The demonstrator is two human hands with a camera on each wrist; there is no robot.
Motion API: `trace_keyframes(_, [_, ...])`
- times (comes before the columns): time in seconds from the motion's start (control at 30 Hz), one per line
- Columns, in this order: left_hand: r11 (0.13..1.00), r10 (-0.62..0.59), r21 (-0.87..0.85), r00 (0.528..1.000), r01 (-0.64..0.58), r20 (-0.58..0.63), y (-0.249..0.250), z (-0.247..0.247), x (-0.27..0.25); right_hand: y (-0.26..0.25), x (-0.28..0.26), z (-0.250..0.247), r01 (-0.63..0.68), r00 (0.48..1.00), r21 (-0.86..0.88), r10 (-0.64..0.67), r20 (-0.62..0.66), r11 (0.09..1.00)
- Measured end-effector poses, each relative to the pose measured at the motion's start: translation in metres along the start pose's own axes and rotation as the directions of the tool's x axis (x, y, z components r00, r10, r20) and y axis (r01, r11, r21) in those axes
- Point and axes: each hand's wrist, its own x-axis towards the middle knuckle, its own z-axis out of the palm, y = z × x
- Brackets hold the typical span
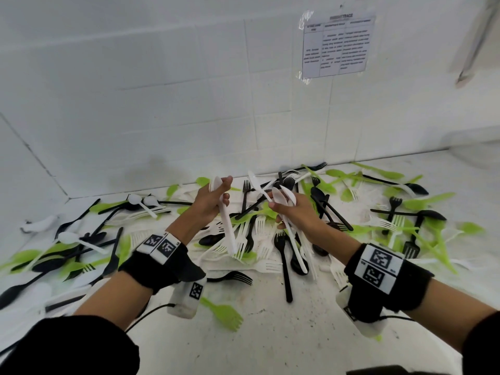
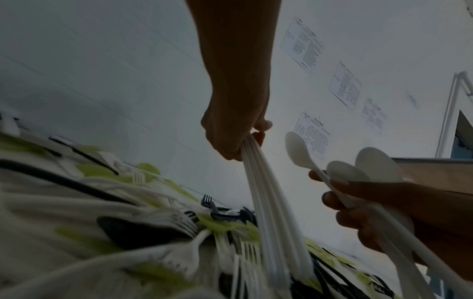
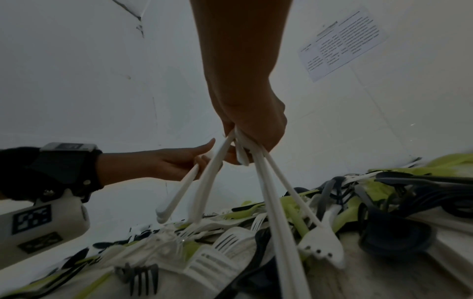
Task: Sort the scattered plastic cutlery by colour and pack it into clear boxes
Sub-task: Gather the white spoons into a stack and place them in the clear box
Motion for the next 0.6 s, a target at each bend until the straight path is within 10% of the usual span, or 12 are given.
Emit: trace_keyframes(0.6, [0.926, -0.35, -0.163, 0.937, 0.342, -0.021, -0.057, -0.013, -0.026, 0.029, -0.005, 0.016, 0.023, 0.969, -0.507, 0.106, 0.223, 0.862])
